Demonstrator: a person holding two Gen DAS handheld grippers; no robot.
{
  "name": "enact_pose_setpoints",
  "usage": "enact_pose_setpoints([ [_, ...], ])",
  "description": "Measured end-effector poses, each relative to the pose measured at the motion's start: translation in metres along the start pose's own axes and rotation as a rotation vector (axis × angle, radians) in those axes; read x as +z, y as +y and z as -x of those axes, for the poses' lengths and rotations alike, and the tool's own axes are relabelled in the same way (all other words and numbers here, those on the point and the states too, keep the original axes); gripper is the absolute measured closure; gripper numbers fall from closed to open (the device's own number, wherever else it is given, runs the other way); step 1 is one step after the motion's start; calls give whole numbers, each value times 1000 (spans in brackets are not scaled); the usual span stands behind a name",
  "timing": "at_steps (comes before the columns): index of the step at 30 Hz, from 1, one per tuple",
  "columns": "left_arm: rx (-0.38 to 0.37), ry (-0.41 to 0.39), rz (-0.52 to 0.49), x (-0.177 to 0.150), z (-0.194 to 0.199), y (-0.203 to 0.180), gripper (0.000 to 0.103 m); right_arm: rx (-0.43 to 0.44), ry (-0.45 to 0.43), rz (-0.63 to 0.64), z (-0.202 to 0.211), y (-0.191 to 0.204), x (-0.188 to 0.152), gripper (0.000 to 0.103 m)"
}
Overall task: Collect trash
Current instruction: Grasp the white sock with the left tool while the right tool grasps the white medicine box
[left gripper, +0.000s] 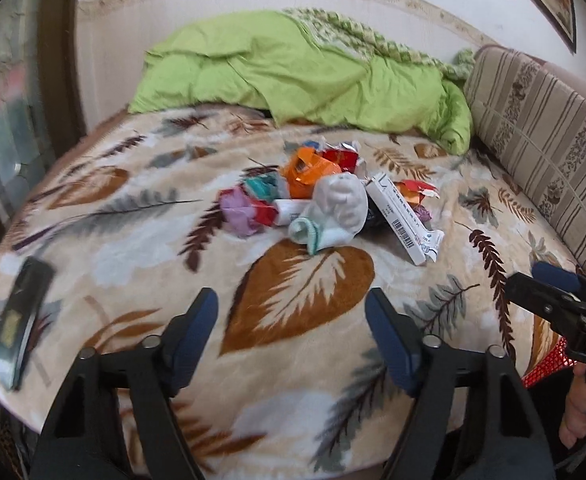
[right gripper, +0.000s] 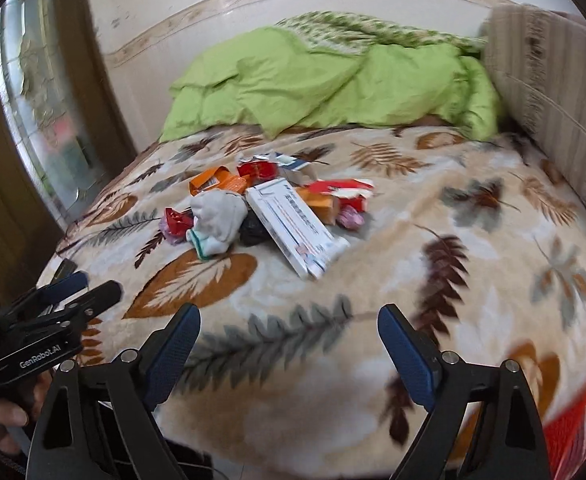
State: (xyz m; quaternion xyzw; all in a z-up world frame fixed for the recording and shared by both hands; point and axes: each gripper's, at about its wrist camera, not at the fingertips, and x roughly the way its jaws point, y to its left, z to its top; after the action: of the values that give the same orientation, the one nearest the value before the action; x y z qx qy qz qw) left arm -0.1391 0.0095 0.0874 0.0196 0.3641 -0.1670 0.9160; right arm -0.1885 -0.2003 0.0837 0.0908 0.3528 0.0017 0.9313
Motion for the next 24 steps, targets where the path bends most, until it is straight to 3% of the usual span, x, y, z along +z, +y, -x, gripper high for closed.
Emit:
enact_pose_setpoints([
  [3, -34, 14, -7, 13, -23, -2, 33, 24, 29, 37, -32, -1, 20, 10],
  [5, -60, 21, -25, 22, -36, -5, 41, 28, 61, 50, -58, -6, 36, 10],
  [12, -148, 14, -47, 46, -68, -5, 41, 40, 148, 166, -130, -14, 66, 12],
  [13, -157, 12, -45, 46, -70, -4, 41, 49, 160, 155, -139, -19, 68, 20],
  [14, -169, 12, -42, 47, -73, -3, 41, 70, 169, 141, -144, -22, 69, 32],
  [16, -200, 25, -35, 47, -79, -3, 41, 139, 221, 106, -155, -27, 68, 40],
  [24, -191, 45, -47, 55, -104, -18, 41, 72, 193, 171, -146, -17, 65, 44],
])
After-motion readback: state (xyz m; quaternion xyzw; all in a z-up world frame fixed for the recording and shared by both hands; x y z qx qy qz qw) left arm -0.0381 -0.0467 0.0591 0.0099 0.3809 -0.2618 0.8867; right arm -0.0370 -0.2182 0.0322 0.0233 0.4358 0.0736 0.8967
